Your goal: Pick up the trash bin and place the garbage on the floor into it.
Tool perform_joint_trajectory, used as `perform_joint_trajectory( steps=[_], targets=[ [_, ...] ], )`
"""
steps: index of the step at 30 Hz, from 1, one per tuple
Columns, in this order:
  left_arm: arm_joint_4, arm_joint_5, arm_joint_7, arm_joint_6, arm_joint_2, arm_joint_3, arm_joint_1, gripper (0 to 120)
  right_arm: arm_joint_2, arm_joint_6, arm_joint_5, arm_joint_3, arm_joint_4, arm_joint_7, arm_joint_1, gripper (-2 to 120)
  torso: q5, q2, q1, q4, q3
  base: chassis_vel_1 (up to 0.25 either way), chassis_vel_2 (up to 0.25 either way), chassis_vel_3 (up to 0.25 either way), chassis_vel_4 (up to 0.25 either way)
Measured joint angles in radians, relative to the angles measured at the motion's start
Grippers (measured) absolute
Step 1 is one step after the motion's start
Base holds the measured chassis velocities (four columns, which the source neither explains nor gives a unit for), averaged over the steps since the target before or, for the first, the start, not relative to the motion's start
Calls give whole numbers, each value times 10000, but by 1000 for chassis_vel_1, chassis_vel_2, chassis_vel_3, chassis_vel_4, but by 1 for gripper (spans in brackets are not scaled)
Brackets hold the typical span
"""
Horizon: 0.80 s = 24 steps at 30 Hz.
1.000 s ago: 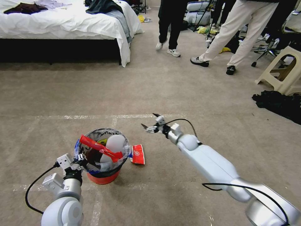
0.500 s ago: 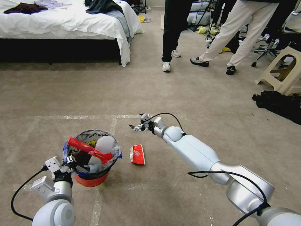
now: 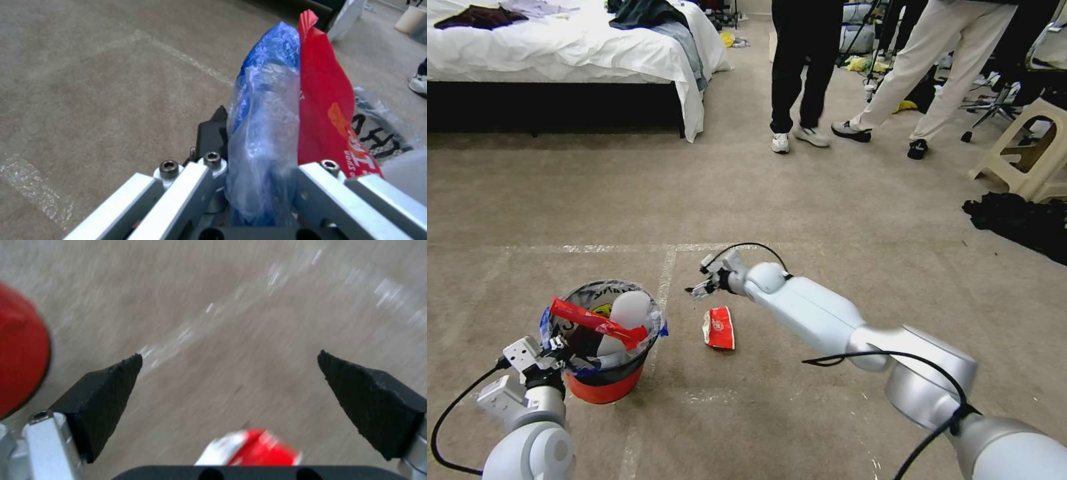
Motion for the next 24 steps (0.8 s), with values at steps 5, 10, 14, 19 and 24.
perform_joint_trajectory(
  steps=[5,10,14,19,24],
  targets=[
    [-135,-24,17,3,-97,-40,0,4,790,-1724,1346,-45,-1299,666,533,100,2,0,0,12,-1,0,0,0,0],
    [-250,-19,51,-5,-210,-35,32,4,815,-2363,2041,298,-3010,1613,601,100,0,0,1,-19,1,0,0,0,0],
    [-278,-109,103,-23,-175,-96,67,4,807,-2569,2392,733,-3205,1905,384,100,3,-1,1,0,1,0,0,0,0],
    [-150,-155,138,-59,-81,-112,51,4,808,-2667,2732,804,-2609,1849,325,100,5,-1,0,7,0,0,0,0,0],
    [19,-74,185,-94,-168,43,-28,4,784,-2506,2347,341,-2391,1149,375,100,3,0,1,2,0,0,0,0,0]
  ],
)
